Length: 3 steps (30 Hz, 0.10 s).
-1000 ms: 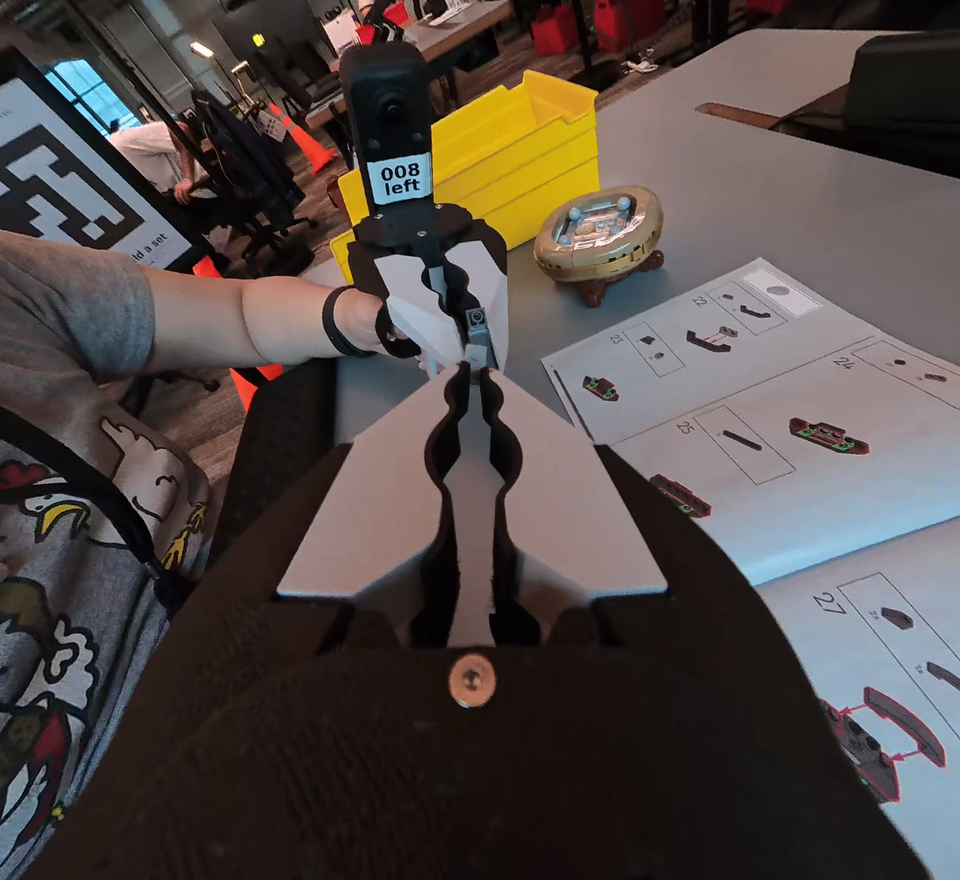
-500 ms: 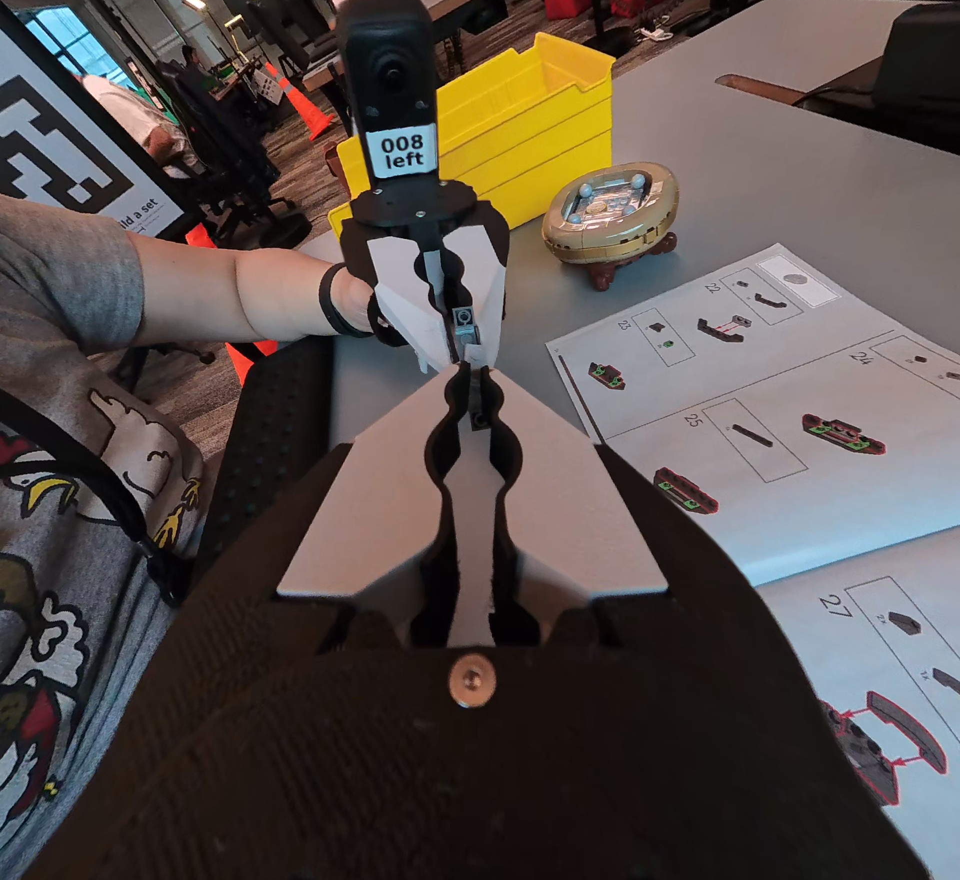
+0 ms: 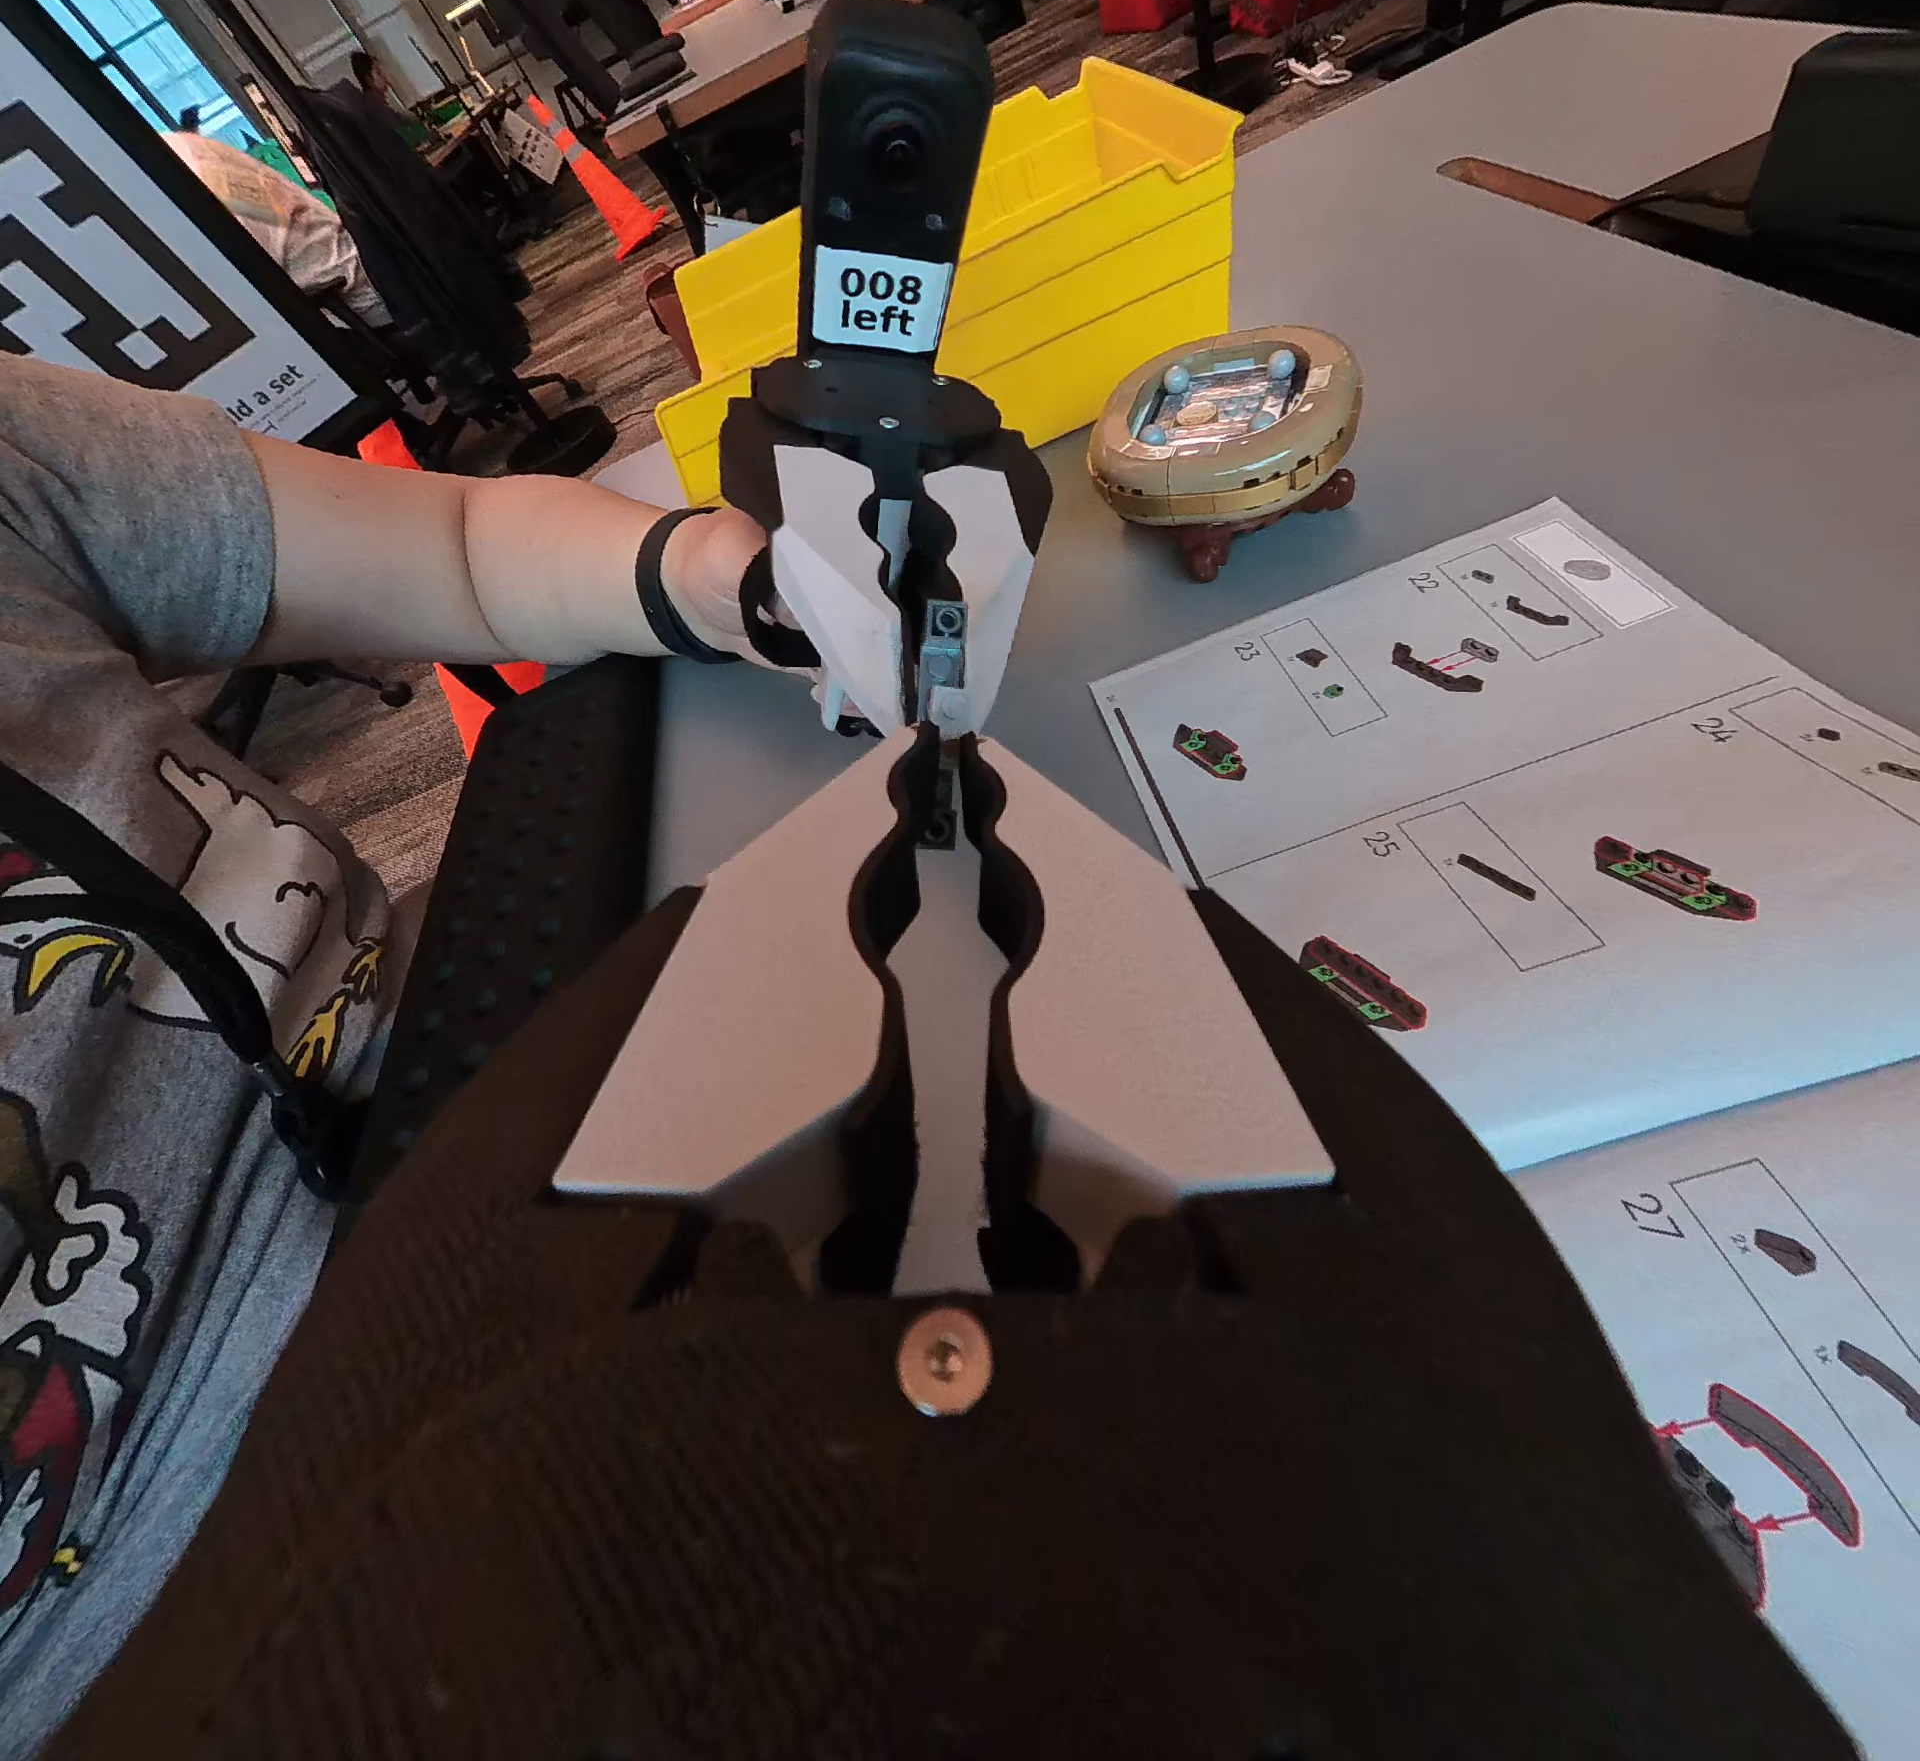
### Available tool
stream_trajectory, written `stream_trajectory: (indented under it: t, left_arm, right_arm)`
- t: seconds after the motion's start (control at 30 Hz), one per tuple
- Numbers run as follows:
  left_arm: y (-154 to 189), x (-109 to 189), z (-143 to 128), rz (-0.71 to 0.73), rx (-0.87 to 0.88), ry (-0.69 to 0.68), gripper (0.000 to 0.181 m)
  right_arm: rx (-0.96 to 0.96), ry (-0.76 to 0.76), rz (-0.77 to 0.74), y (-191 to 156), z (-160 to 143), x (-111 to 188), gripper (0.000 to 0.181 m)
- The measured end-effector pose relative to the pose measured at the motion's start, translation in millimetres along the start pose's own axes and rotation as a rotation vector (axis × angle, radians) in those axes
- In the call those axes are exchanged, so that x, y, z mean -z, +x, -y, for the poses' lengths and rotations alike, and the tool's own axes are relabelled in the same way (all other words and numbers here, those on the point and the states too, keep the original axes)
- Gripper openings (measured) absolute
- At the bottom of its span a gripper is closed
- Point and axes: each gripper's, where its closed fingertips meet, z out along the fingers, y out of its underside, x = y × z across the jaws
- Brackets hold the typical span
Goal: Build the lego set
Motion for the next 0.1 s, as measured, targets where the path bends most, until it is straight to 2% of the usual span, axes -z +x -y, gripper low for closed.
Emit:
stream_trajectory:
  t: [0.1]
  left_arm:
    - [-1.1,-0.3,-1.6,-0.002,0.025,-0.009,0.006]
  right_arm:
    - [0.003,-0.006,-0.001,0.0,-1.0,-0.5,0.002]
